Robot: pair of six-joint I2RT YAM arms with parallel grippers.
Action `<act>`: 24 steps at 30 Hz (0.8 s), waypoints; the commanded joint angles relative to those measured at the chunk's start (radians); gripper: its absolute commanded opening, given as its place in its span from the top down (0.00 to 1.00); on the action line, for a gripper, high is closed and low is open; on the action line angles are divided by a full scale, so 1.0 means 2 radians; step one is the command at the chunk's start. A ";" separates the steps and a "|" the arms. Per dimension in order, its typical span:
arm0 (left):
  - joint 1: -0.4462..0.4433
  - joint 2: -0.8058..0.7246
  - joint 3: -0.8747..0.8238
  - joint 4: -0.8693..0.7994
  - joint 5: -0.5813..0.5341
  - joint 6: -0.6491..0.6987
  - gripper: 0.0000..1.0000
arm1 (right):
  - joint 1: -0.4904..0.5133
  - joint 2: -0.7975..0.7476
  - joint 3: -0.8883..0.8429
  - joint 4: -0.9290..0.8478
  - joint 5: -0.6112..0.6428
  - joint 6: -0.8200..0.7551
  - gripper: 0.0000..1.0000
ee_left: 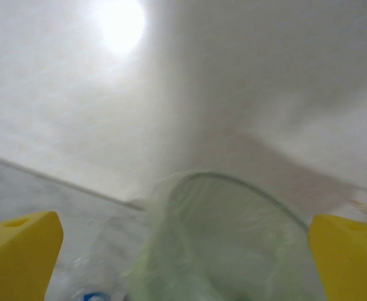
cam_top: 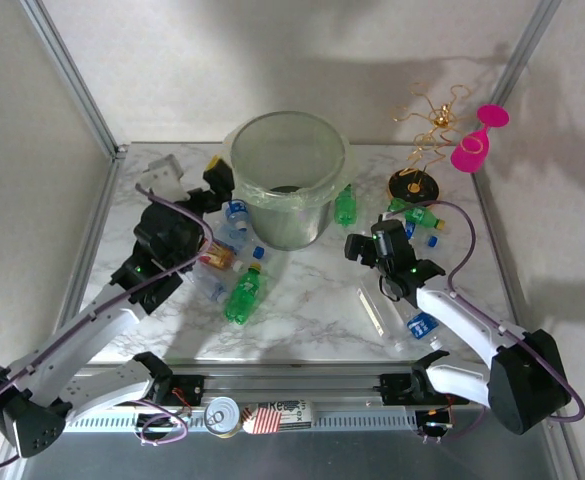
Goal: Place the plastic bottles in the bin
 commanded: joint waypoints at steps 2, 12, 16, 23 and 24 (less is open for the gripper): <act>0.027 -0.055 -0.074 -0.001 -0.057 -0.064 0.00 | -0.004 0.004 0.032 -0.068 -0.010 0.000 0.01; 0.077 -0.117 -0.231 0.044 -0.028 -0.218 0.00 | 0.003 0.017 0.050 -0.164 -0.050 0.017 0.04; 0.079 -0.081 -0.233 0.050 -0.007 -0.232 0.00 | 0.020 0.025 0.051 -0.218 -0.044 0.043 0.05; 0.082 -0.034 -0.221 0.076 0.017 -0.232 0.00 | 0.044 0.041 0.027 -0.270 -0.020 0.088 0.06; 0.083 -0.031 -0.217 0.076 0.020 -0.231 0.00 | 0.050 0.043 0.026 -0.272 -0.018 0.091 0.06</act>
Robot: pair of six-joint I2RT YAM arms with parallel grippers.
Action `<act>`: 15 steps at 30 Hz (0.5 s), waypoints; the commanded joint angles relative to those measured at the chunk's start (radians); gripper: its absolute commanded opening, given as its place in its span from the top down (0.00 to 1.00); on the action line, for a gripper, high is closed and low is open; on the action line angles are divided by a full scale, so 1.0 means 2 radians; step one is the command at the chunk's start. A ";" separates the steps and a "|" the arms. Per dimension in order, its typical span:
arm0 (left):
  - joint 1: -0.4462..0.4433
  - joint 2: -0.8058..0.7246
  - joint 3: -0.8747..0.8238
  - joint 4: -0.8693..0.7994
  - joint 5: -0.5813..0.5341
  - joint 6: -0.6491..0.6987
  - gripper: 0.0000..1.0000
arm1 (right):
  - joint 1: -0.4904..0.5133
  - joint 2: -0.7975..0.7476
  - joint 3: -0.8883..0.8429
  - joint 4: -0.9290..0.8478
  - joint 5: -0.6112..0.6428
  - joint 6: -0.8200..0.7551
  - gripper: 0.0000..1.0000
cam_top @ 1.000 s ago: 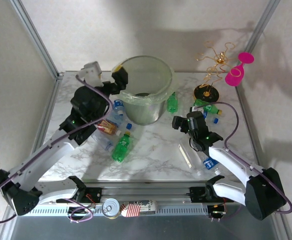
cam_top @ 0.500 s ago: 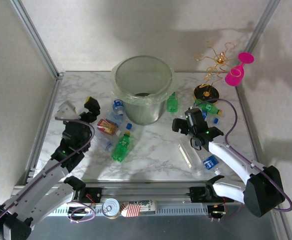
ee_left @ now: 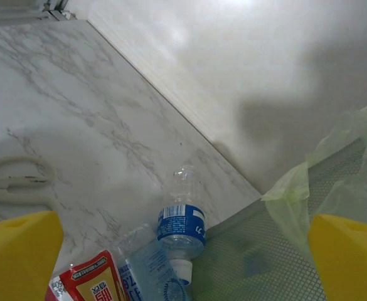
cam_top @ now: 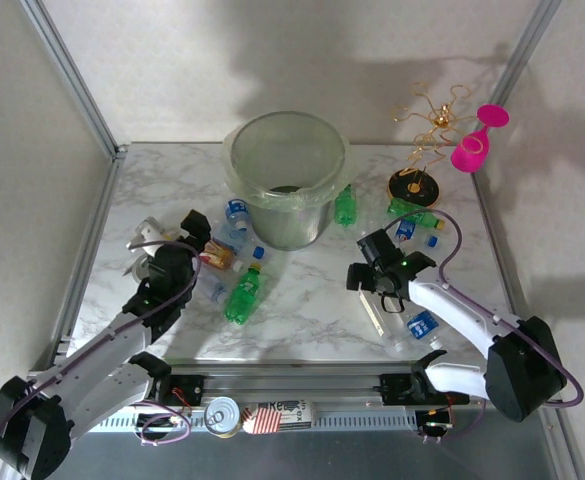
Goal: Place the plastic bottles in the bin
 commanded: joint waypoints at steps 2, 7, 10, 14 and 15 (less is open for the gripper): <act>0.006 0.013 0.023 0.023 0.022 -0.005 0.00 | 0.022 0.010 -0.006 -0.038 0.013 0.035 0.06; 0.006 0.010 0.025 0.018 0.023 -0.006 0.00 | 0.031 0.018 -0.017 -0.017 -0.003 0.038 0.09; 0.007 0.004 0.020 0.014 0.021 -0.008 0.00 | 0.036 0.028 -0.022 -0.004 -0.008 0.038 0.10; 0.007 -0.008 0.015 0.006 0.015 -0.010 0.00 | 0.039 0.048 -0.030 0.014 -0.010 0.034 0.11; 0.007 -0.011 0.013 0.005 0.013 -0.009 0.00 | 0.039 0.054 -0.031 0.017 -0.009 0.033 0.11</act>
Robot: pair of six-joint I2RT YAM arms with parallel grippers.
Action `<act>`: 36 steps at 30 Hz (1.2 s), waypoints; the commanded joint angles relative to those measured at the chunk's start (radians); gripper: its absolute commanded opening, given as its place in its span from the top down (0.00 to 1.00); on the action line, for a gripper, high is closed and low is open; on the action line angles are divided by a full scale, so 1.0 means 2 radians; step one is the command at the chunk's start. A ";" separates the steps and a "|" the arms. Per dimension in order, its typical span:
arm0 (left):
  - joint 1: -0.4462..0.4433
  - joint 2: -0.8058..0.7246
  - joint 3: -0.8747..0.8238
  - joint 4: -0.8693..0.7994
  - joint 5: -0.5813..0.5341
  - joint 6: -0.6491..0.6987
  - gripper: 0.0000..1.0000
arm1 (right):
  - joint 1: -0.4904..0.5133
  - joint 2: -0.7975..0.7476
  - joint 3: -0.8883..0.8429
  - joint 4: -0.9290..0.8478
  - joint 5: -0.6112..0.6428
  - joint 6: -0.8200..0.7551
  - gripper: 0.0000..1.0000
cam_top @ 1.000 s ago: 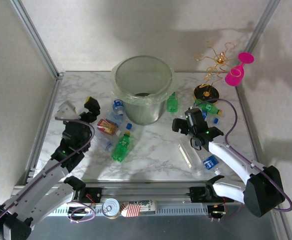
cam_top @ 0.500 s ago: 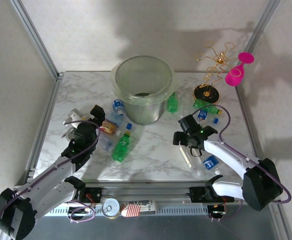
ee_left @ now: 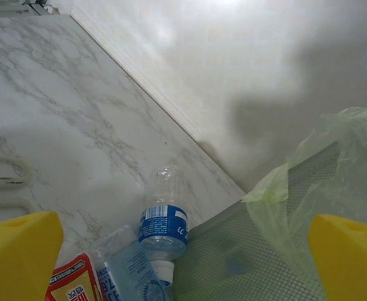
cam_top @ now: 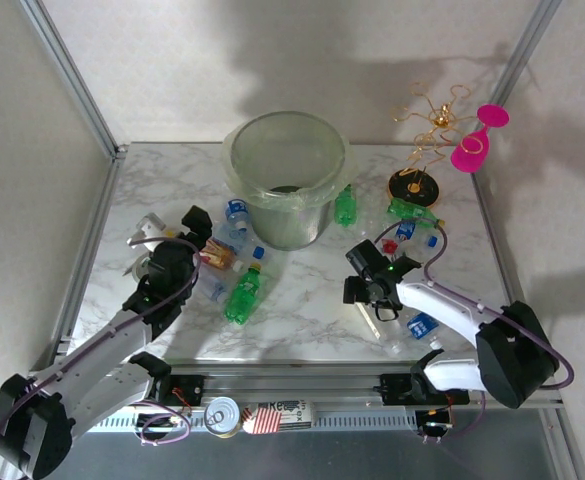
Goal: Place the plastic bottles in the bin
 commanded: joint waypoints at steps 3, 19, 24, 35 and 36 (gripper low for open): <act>0.006 -0.018 0.000 -0.004 -0.006 -0.005 0.00 | 0.007 0.028 -0.012 0.020 -0.003 0.001 0.11; 0.011 -0.019 0.002 -0.004 -0.009 -0.009 0.00 | 0.008 0.053 -0.025 0.057 -0.003 -0.010 0.16; 0.013 -0.020 0.001 -0.017 -0.009 -0.011 0.00 | 0.008 0.056 -0.029 0.063 -0.006 -0.012 0.23; 0.017 -0.022 0.002 -0.019 -0.012 -0.013 0.00 | 0.008 0.034 -0.026 0.074 -0.013 -0.019 0.45; 0.017 -0.022 0.001 -0.019 -0.012 -0.014 0.00 | 0.008 0.029 -0.025 0.075 -0.014 -0.021 0.46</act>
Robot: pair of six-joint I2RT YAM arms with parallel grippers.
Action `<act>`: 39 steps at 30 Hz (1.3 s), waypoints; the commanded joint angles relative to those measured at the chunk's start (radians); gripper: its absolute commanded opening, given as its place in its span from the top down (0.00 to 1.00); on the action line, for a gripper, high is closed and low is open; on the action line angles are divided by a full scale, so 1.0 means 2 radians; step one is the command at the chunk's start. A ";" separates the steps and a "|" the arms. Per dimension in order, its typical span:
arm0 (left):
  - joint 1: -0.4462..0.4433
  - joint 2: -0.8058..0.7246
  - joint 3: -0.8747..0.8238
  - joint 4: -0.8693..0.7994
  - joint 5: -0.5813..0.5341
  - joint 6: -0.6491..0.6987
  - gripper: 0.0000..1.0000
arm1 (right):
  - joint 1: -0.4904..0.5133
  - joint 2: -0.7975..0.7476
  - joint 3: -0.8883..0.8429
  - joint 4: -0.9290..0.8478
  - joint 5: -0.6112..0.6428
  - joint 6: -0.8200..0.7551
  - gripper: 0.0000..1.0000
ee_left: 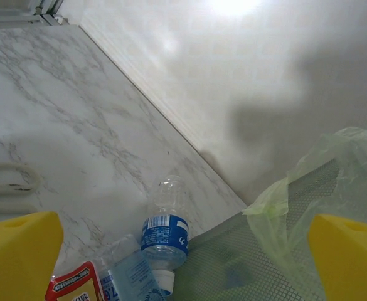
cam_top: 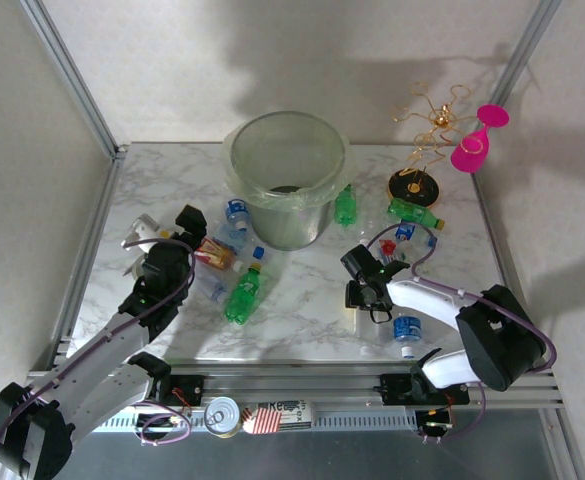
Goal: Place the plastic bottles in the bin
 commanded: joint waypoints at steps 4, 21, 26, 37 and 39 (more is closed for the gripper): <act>0.008 -0.007 0.000 -0.004 -0.009 -0.007 0.00 | 0.003 -0.035 0.016 0.006 -0.008 -0.014 0.48; 0.033 -0.024 -0.006 -0.019 0.022 -0.003 0.00 | -0.114 -0.117 0.153 0.037 -0.089 -0.103 0.51; 0.040 -0.021 -0.010 -0.015 0.037 0.006 0.00 | -0.142 -0.125 0.219 0.063 -0.109 -0.119 0.52; 0.052 -0.016 -0.003 -0.027 0.078 0.030 0.00 | -0.148 -0.086 0.404 0.107 -0.120 -0.148 0.54; 0.053 -0.016 -0.004 -0.030 0.081 0.031 0.00 | -0.148 -0.071 0.435 0.125 -0.142 -0.148 0.54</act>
